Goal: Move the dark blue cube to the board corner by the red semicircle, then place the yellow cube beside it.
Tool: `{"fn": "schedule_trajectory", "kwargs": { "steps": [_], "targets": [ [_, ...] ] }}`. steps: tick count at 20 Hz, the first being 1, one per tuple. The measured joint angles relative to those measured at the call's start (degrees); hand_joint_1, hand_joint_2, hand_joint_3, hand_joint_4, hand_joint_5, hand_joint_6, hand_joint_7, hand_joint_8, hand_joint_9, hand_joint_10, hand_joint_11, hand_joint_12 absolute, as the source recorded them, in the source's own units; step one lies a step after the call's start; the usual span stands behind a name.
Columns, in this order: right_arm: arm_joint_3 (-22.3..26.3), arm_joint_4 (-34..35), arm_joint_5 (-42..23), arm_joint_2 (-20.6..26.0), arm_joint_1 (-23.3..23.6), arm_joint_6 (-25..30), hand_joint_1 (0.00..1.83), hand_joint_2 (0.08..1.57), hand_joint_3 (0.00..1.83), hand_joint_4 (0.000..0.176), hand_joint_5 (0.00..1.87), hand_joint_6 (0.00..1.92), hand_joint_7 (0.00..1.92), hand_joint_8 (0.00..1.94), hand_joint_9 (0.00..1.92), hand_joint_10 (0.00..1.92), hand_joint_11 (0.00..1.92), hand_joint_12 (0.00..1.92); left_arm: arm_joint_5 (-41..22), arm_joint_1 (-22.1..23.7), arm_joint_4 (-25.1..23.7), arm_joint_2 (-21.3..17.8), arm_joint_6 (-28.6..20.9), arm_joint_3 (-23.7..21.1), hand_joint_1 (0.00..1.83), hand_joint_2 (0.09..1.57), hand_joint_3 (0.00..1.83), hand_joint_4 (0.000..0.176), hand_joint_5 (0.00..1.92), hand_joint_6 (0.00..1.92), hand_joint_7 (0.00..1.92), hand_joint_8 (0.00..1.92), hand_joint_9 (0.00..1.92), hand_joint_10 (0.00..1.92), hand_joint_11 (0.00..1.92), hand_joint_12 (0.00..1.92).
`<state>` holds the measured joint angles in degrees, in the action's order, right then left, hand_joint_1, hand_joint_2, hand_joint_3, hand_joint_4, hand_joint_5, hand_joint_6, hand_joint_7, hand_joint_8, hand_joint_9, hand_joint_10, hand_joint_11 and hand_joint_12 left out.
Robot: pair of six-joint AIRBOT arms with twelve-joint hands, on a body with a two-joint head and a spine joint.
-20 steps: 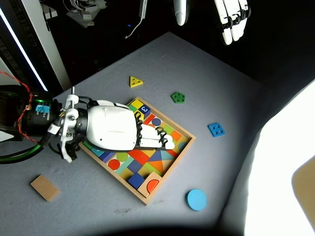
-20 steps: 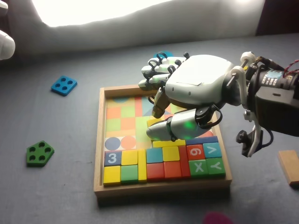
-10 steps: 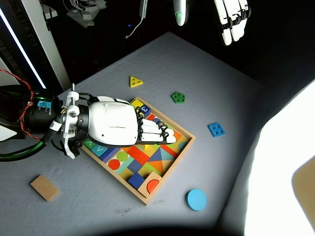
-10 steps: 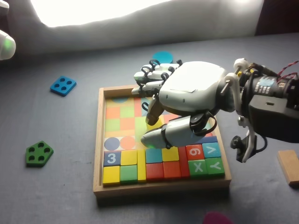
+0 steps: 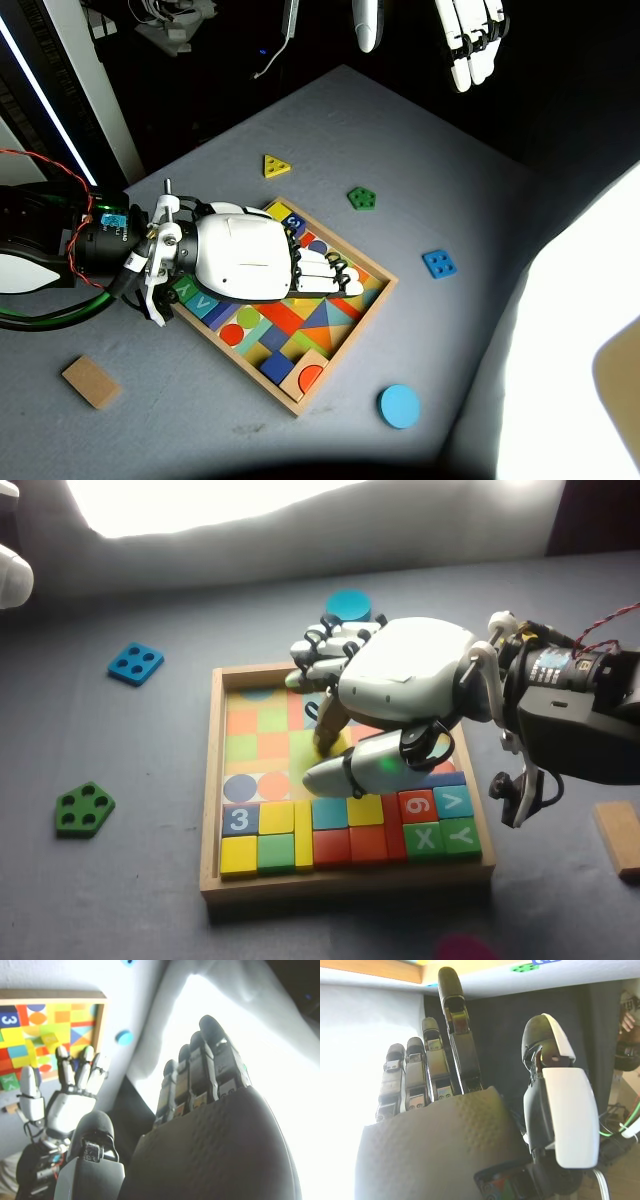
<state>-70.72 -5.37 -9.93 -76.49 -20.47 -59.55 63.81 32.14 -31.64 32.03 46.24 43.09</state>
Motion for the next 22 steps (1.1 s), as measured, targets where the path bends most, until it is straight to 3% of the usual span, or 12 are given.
{"fn": "schedule_trajectory", "kwargs": {
  "steps": [9,13,15,16,22],
  "targets": [
    [-0.94,0.79,-1.79,-0.02,-1.22,-0.55,0.0,1.21,0.0,0.0,0.88,0.02,0.24,0.01,0.02,0.01,0.0,0.0,-0.13,0.0,0.81,0.0,0.13,0.0,0.0,1.26,0.0,0.034,0.07,0.0,0.11,0.0,0.12,0.0,0.0,0.63],
    [-2.75,0.94,-1.84,0.24,-1.22,-1.11,0.0,1.21,0.0,0.0,0.87,0.01,0.23,0.0,0.01,0.0,0.0,0.0,-0.09,0.0,0.81,0.0,0.13,0.0,0.0,1.26,0.0,0.031,0.05,0.0,0.07,0.0,0.08,0.0,0.0,0.47],
    [-3.1,1.03,-1.73,0.79,-1.25,-1.38,0.0,1.21,0.0,0.0,0.88,0.01,0.24,0.0,0.02,0.0,0.0,0.0,-0.13,0.0,0.79,0.0,0.13,0.0,0.0,1.25,0.0,0.036,0.06,0.01,0.08,0.0,0.09,0.01,0.0,0.55],
    [-3.17,1.05,-1.66,1.05,-1.25,-1.7,0.0,1.21,0.0,0.0,0.88,0.01,0.24,0.01,0.02,0.01,0.0,0.0,-0.13,0.0,0.79,0.0,0.15,0.0,0.0,1.25,0.0,0.037,0.05,0.0,0.08,0.0,0.09,0.0,0.0,0.5],
    [-5.22,1.07,-1.79,1.42,-1.25,-3.3,0.0,1.21,0.0,0.0,0.88,0.01,0.24,0.0,0.02,0.0,0.0,0.0,-0.15,0.0,0.76,0.0,0.15,0.0,0.0,1.26,0.0,0.033,0.08,0.0,0.09,0.0,0.1,0.0,0.0,0.59]
  ]
}}
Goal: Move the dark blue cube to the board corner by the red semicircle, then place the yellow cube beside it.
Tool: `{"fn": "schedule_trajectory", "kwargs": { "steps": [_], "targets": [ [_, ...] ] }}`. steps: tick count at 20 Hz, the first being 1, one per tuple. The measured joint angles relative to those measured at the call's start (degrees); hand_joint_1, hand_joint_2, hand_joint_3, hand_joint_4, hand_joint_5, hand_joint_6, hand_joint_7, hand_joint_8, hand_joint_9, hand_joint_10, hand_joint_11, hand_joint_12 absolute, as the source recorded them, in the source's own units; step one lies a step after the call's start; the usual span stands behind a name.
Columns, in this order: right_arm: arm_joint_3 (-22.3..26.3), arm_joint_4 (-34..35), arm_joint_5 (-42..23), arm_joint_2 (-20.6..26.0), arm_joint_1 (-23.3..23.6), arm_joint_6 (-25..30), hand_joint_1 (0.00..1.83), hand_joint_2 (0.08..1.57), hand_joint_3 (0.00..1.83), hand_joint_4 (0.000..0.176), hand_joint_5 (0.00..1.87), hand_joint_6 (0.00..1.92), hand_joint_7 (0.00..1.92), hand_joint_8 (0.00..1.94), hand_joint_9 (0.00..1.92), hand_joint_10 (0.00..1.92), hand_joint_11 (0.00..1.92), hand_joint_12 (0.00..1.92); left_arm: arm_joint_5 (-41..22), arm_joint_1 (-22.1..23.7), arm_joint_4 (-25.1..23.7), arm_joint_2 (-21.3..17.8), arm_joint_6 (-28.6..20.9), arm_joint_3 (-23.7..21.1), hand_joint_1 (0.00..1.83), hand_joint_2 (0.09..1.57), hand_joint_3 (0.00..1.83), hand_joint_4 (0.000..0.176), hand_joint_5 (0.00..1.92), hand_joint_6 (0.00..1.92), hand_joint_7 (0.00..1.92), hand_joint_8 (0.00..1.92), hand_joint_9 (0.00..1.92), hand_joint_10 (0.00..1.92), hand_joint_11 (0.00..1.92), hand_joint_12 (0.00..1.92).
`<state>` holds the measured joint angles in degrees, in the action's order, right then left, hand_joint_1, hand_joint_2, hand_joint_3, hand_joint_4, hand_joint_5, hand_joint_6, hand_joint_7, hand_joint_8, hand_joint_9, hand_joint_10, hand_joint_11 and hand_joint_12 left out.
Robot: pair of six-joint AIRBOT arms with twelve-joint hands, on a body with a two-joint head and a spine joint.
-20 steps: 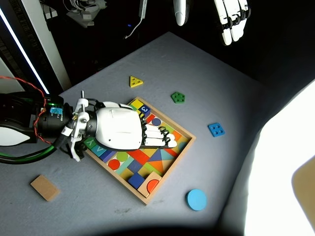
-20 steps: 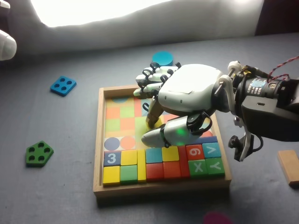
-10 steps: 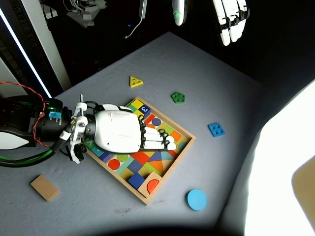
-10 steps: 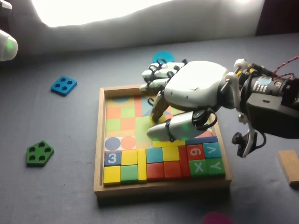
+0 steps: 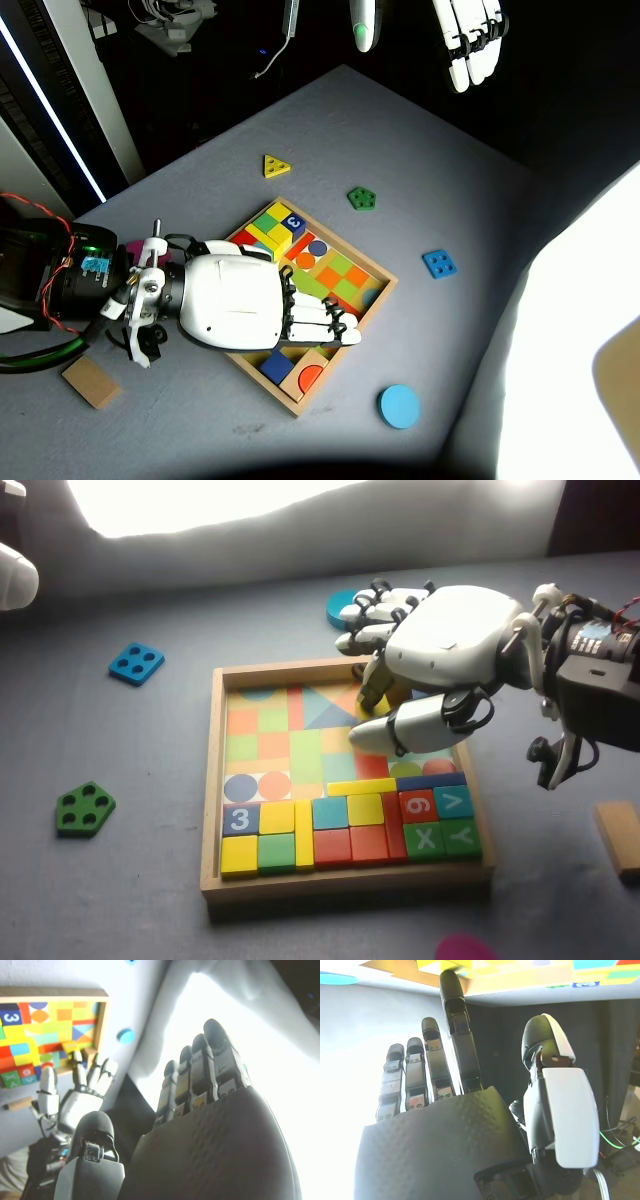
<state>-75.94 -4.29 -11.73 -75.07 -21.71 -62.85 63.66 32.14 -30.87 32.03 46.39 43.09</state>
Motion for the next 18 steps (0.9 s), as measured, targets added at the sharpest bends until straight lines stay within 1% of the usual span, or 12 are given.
{"fn": "schedule_trajectory", "kwargs": {
  "steps": [2,4,6,8,10,11,13,14,15,17,18],
  "targets": [
    [-0.76,-0.02,-0.04,0.02,0.0,-0.37,0.0,1.21,0.0,0.0,0.88,0.01,0.24,0.0,0.02,0.01,0.0,0.0,0.0,0.0,0.02,0.0,0.0,0.0,0.0,1.26,0.0,0.032,0.08,0.01,0.08,0.0,0.09,0.0,0.0,0.59],
    [-0.98,0.0,-0.04,0.02,0.0,-0.83,0.0,1.22,0.0,0.0,0.88,0.01,0.24,0.01,0.02,0.0,0.0,0.0,-0.04,0.0,0.04,0.0,0.0,0.0,0.0,1.26,0.0,0.036,0.08,0.0,0.09,0.01,0.11,0.01,0.0,0.59],
    [-1.29,0.0,0.02,0.0,0.0,-1.05,0.0,1.22,0.0,0.0,0.87,0.01,0.24,0.0,0.01,0.0,0.0,0.0,-0.02,0.0,0.02,0.0,0.0,0.0,0.0,1.26,0.0,0.038,0.06,0.0,0.07,0.0,0.09,0.0,0.0,0.5],
    [-1.53,0.0,0.09,0.02,0.0,-1.07,0.0,1.22,0.0,0.0,0.87,0.01,0.24,0.0,0.01,0.0,0.0,0.0,-0.02,0.0,0.07,0.0,0.02,-0.15,0.0,1.26,0.0,0.04,0.08,0.01,0.09,0.0,0.1,0.0,0.0,0.52],
    [-1.57,0.02,0.11,0.2,0.0,-1.09,0.0,1.22,0.0,0.0,0.88,0.01,0.24,0.0,0.01,0.0,0.0,0.0,-0.31,0.0,1.75,0.0,0.26,-0.24,0.0,1.26,0.0,0.036,0.08,0.0,0.09,0.0,0.11,0.01,0.0,0.52],
    [-1.57,-0.02,0.2,0.31,0.02,-1.6,0.0,1.22,0.0,0.0,0.88,0.01,0.25,0.0,0.02,0.0,0.0,0.0,-0.31,0.0,3.13,0.0,0.52,-0.24,0.0,1.26,0.0,0.036,0.07,0.0,0.08,0.0,0.09,0.0,0.0,0.49],
    [-1.57,0.02,0.44,0.74,0.02,-1.68,0.0,1.22,0.0,0.0,0.88,0.01,0.24,0.0,0.02,0.01,0.0,0.0,-0.37,0.0,4.76,0.0,1.11,-0.24,0.0,1.27,0.0,0.036,0.08,0.0,0.08,0.0,0.1,0.0,0.0,0.48],
    [-1.57,0.02,0.59,1.05,0.02,-1.68,0.0,1.22,0.0,0.0,0.88,0.01,0.24,0.0,0.02,0.0,0.0,0.0,-0.72,0.0,5.68,0.0,1.57,-0.24,0.0,1.26,0.0,0.037,0.09,0.01,0.1,0.01,0.12,0.01,0.0,0.57],
    [-1.57,0.07,0.72,1.2,0.02,-1.64,0.0,1.22,0.0,0.0,0.88,0.01,0.24,0.0,0.02,0.0,0.0,0.0,-1.14,0.02,6.84,0.0,1.77,-0.24,0.0,1.26,0.0,0.038,0.09,0.0,0.1,0.0,0.12,0.01,0.0,0.57],
    [-1.57,0.15,0.85,1.27,0.07,-1.66,0.0,1.21,0.0,0.0,0.88,0.01,0.24,0.0,0.03,0.01,0.0,0.0,-1.62,0.76,9.9,0.0,2.56,-0.24,0.0,1.26,0.0,0.033,0.09,0.0,0.1,0.0,0.11,0.0,0.0,0.52],
    [-1.57,0.15,0.72,1.27,0.07,-1.66,0.0,1.22,0.0,0.0,0.87,0.01,0.24,0.0,0.02,0.01,0.0,0.0,-2.27,1.03,10.32,0.0,2.82,-0.26,0.0,1.26,0.0,0.032,0.09,0.0,0.09,0.0,0.1,0.0,0.0,0.52]
  ]
}}
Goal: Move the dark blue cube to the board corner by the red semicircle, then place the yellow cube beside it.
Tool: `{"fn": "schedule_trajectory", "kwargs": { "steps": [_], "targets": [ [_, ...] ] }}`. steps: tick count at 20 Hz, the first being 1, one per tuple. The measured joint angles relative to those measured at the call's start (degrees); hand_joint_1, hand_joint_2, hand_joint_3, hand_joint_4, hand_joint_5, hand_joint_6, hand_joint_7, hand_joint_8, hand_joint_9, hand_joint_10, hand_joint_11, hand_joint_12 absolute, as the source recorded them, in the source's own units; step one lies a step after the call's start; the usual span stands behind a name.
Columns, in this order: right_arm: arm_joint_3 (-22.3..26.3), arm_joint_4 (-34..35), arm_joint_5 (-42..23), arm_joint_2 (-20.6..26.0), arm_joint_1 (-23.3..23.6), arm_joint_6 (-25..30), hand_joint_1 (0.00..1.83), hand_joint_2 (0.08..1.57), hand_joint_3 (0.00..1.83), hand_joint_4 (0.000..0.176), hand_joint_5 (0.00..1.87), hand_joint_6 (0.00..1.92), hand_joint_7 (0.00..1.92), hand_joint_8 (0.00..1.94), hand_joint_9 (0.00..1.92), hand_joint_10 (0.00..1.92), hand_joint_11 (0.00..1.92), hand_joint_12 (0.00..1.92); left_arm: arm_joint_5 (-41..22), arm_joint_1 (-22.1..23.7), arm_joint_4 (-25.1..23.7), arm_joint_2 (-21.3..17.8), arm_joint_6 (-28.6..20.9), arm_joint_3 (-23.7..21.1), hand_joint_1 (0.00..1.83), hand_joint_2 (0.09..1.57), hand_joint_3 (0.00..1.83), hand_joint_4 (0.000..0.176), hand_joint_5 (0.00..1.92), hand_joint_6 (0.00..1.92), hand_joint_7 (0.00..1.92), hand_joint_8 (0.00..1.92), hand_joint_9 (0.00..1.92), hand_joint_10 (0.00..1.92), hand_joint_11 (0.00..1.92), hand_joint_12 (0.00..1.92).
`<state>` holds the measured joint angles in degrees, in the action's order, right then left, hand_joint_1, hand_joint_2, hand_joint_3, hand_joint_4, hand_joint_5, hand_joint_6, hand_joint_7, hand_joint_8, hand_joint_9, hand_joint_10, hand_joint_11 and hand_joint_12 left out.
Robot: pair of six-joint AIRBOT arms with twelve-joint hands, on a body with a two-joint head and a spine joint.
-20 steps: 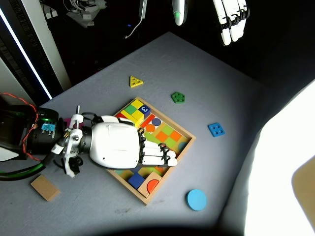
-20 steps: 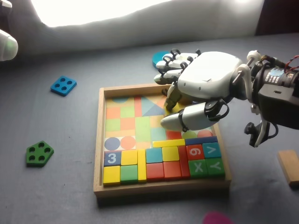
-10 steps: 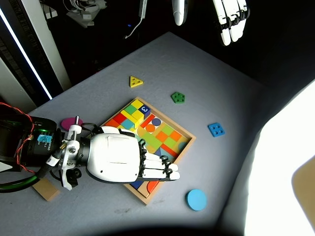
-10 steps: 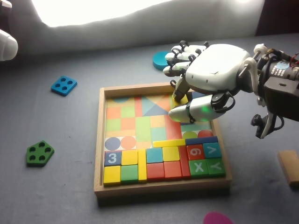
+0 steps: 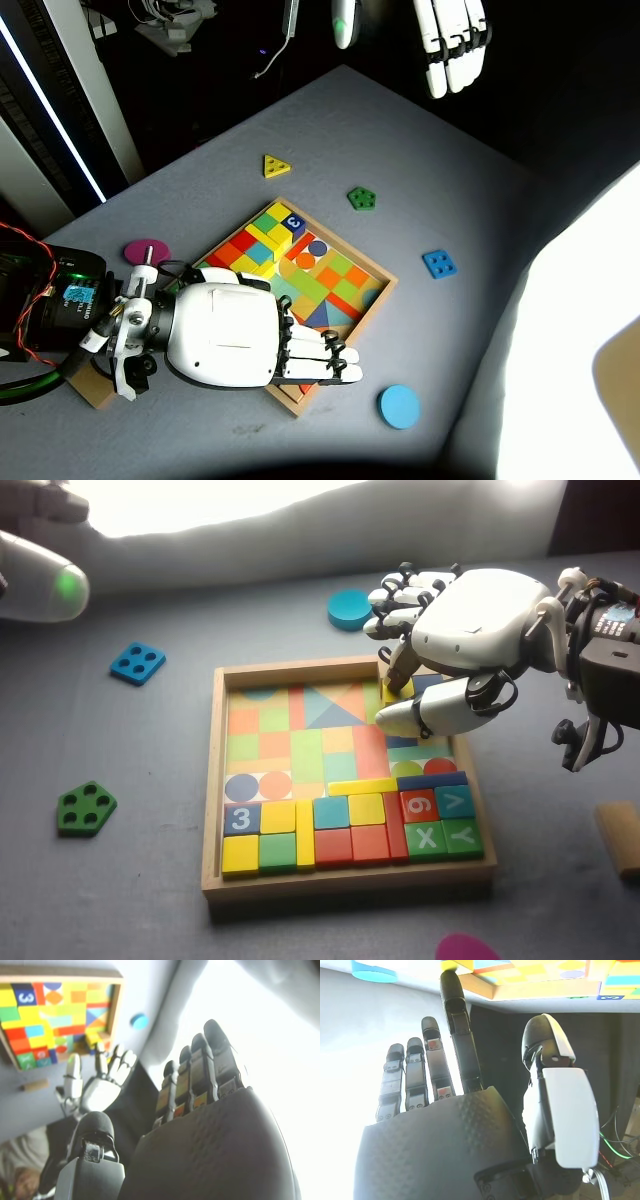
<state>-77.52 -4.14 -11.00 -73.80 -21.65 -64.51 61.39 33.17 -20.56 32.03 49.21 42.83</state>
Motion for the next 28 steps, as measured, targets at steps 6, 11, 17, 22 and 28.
{"fn": "schedule_trajectory", "kwargs": {
  "steps": [6,11,17,22,28],
  "targets": [
    [-0.31,4.39,3.21,0.22,2.21,-0.83,0.0,1.22,0.0,0.0,0.87,0.0,0.23,0.0,0.02,0.0,0.0,0.0,-0.68,0.07,0.57,-0.11,0.59,0.02,0.0,1.26,0.0,0.036,0.07,0.0,0.08,0.0,0.1,0.01,0.0,0.51],
    [-0.48,4.72,1.49,0.94,3.8,0.28,0.01,1.22,0.0,0.0,0.87,0.01,0.23,0.0,0.02,0.0,0.0,0.0,-1.11,0.24,1.97,-0.11,0.87,0.02,0.0,1.26,0.0,0.04,0.06,0.01,0.08,0.01,0.09,0.0,0.0,0.48],
    [1.51,4.79,-1.33,3.19,5.46,0.83,0.01,1.22,0.0,0.0,0.88,0.01,0.23,0.0,0.03,0.01,0.0,0.0,-1.16,0.42,1.86,-0.11,0.9,0.04,0.0,1.27,0.0,0.032,0.07,0.0,0.09,0.0,0.1,0.0,0.0,0.51],
    [9.99,4.79,-1.97,10.56,7.13,0.13,0.0,1.22,0.0,0.0,0.86,0.0,0.22,0.0,0.02,0.0,0.0,0.0,-1.16,0.72,1.97,-0.11,0.94,0.26,0.0,1.26,0.0,0.028,0.06,0.01,0.09,0.0,0.1,0.0,0.0,0.53],
    [20.46,2.34,-4.39,19.1,6.49,-1.42,0.0,1.22,0.0,0.0,0.85,0.0,0.23,0.01,0.04,0.01,0.0,0.0,-1.33,0.96,1.84,-0.11,0.94,0.13,0.0,1.27,0.0,0.027,0.09,0.0,0.11,0.0,0.12,0.0,0.0,0.61]
  ]
}}
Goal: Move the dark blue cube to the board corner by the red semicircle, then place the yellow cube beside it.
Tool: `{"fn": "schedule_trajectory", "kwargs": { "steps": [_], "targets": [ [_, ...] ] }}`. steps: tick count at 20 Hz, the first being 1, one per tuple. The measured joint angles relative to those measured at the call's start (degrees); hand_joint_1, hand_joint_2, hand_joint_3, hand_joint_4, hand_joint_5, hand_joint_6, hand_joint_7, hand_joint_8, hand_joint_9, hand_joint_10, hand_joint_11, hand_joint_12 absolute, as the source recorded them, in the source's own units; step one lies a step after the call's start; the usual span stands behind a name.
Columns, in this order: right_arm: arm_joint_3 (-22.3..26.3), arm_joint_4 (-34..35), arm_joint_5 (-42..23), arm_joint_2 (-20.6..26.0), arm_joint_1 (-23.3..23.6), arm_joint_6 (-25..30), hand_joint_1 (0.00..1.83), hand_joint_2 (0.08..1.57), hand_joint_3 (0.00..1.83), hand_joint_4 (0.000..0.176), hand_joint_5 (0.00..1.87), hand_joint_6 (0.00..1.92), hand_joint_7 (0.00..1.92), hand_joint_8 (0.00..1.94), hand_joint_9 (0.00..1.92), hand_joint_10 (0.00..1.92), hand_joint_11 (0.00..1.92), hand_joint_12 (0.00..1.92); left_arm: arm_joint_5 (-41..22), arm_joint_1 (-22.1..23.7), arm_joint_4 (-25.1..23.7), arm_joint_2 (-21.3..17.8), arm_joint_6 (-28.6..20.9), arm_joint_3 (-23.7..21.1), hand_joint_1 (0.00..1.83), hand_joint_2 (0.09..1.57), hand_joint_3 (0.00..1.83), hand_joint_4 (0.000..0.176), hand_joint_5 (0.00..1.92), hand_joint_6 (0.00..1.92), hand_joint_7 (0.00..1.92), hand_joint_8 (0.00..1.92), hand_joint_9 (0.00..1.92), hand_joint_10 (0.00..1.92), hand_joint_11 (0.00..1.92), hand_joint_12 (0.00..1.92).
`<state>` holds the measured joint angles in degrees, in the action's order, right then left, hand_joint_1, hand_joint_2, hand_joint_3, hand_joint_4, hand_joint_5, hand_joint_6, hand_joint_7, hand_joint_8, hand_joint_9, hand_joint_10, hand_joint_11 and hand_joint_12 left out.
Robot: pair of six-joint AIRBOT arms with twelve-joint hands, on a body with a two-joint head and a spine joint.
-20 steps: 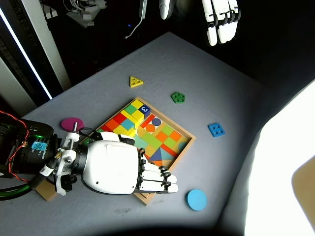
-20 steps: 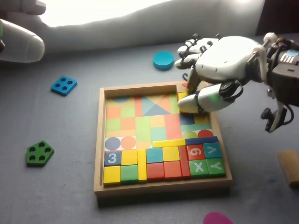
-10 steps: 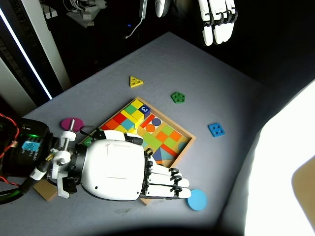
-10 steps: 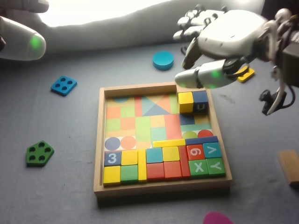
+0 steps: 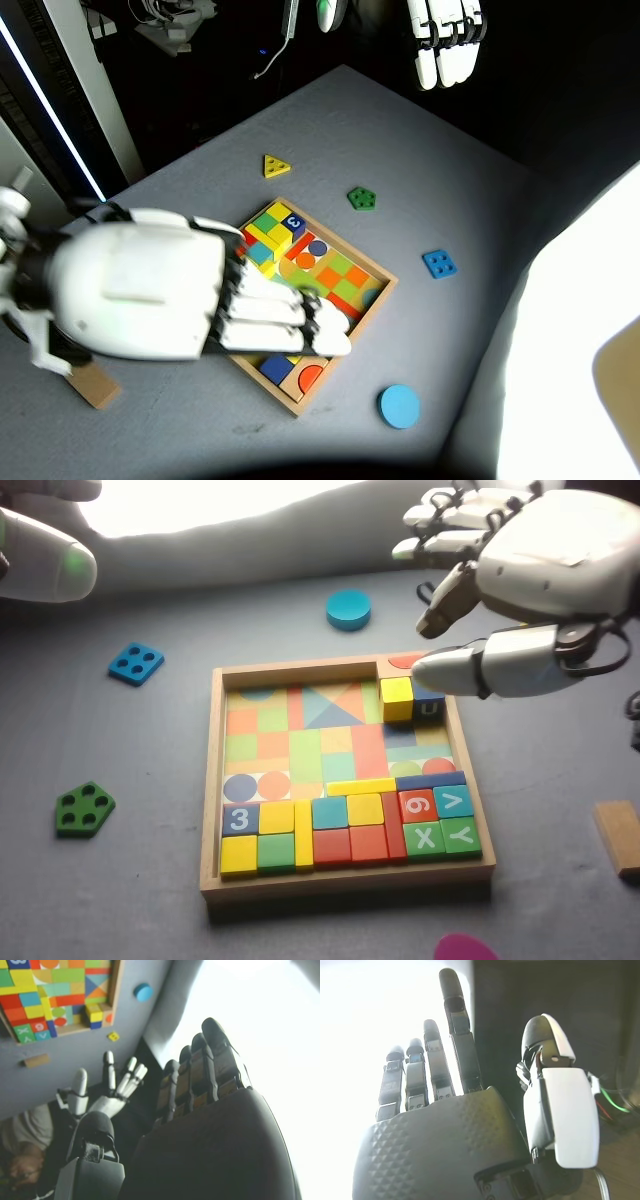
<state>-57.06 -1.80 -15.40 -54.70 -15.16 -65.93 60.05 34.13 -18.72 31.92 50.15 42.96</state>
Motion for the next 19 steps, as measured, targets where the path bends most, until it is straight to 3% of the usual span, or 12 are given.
{"fn": "schedule_trajectory", "kwargs": {
  "steps": [2,4,5,6,7,8,9,10,12,13,15,19],
  "targets": [
    [0.61,-0.42,-1.68,0.17,-0.46,-0.81,0.02,1.22,0.0,0.0,0.83,0.0,0.25,0.01,0.09,0.03,0.01,0.01,-0.04,0.0,0.07,0.0,0.0,0.0,0.0,1.27,0.0,0.026,0.09,0.0,0.12,0.0,0.14,0.01,0.0,0.66],
    [0.98,-0.79,-1.7,0.02,-0.46,-0.83,0.09,1.2,0.0,0.0,0.85,0.01,0.6,0.06,0.45,0.12,0.0,1.19,-0.07,0.0,0.15,0.0,0.0,0.0,0.0,1.26,0.0,0.016,0.28,0.04,0.36,0.03,0.36,0.06,0.0,1.08],
    [1.2,-0.76,-1.81,0.0,-0.46,-0.83,0.08,1.21,0.0,0.0,0.85,0.01,0.65,0.06,0.5,0.15,0.0,1.37,-0.07,0.0,0.09,0.0,0.0,0.0,0.0,1.26,0.0,0.016,0.31,0.02,0.4,0.01,0.41,0.04,0.0,1.16],
    [1.31,-0.79,-1.81,-0.02,-0.46,-0.83,0.13,1.21,0.0,0.0,0.94,0.07,0.92,0.15,0.7,0.61,0.17,1.63,0.04,0.0,-0.02,0.0,0.0,0.02,0.01,1.28,0.0,0.0,0.53,0.05,0.67,0.04,0.65,0.11,0.14,1.27],
    [1.31,-0.76,-1.81,-0.07,-0.46,-0.83,0.14,1.21,0.0,0.0,0.95,0.26,1.03,0.28,0.76,0.92,0.31,1.72,0.02,0.09,-0.04,0.0,0.0,0.02,0.02,1.29,0.0,0.0,0.65,0.04,0.81,0.05,0.76,0.15,0.21,1.31],
    [1.31,-0.76,-1.81,-0.07,-0.46,-0.85,0.13,1.21,0.0,0.0,0.93,0.58,1.02,0.65,0.76,1.24,0.43,1.82,-0.07,0.09,-0.02,0.0,0.0,0.02,0.05,1.29,0.0,0.0,0.79,0.04,0.94,0.09,0.81,0.4,0.3,1.4],
    [1.31,-0.74,-1.75,-0.07,-0.46,-0.85,0.13,1.21,0.0,0.0,0.94,0.79,1.03,0.95,0.81,1.47,0.52,1.9,-0.02,0.11,0.02,0.0,0.0,0.02,0.07,1.29,0.0,0.0,0.92,0.06,0.97,0.32,0.74,0.8,0.36,1.5],
    [1.31,-0.74,-1.68,-0.07,-0.46,-0.87,0.07,1.22,0.0,0.0,0.95,0.87,1.08,1.09,0.85,1.53,0.57,1.92,0.0,0.09,0.02,0.0,0.0,0.02,0.06,1.3,0.0,0.0,0.99,0.12,0.92,0.63,0.7,1.07,0.39,1.58],
    [1.31,-0.74,-1.68,-0.07,-0.46,-1.16,0.01,1.22,0.0,0.0,0.98,0.95,1.1,1.18,0.89,1.58,0.62,1.92,-0.04,0.09,0.04,0.0,0.0,0.02,0.01,1.31,0.0,0.0,0.89,0.56,0.85,1.08,0.66,1.37,0.4,1.74],
    [1.31,-0.76,-1.68,-0.07,-0.46,-1.38,0.0,1.22,0.0,0.0,0.99,0.94,1.1,1.17,0.92,1.6,0.66,1.92,-0.04,0.11,0.22,0.0,0.02,0.22,0.01,1.31,0.0,0.0,0.81,0.8,0.86,1.14,0.67,1.42,0.39,1.78],
    [1.31,-0.76,-1.68,-0.07,-0.46,-1.73,0.0,1.22,0.0,0.0,1.01,0.94,1.11,1.15,0.93,1.57,0.65,1.92,-0.07,0.11,-0.17,0.0,0.04,0.42,0.01,1.31,0.0,0.0,0.73,1.02,0.87,1.2,0.68,1.5,0.39,1.84],
    [1.31,-0.76,-1.73,-0.07,-0.46,-1.9,0.0,1.22,0.0,0.0,0.95,0.96,1.05,1.21,0.89,1.63,0.6,1.92,-0.07,0.11,-0.04,0.0,0.04,0.44,0.02,1.31,0.0,0.0,0.71,1.04,0.87,1.17,0.7,1.48,0.39,1.85]
  ]
}}
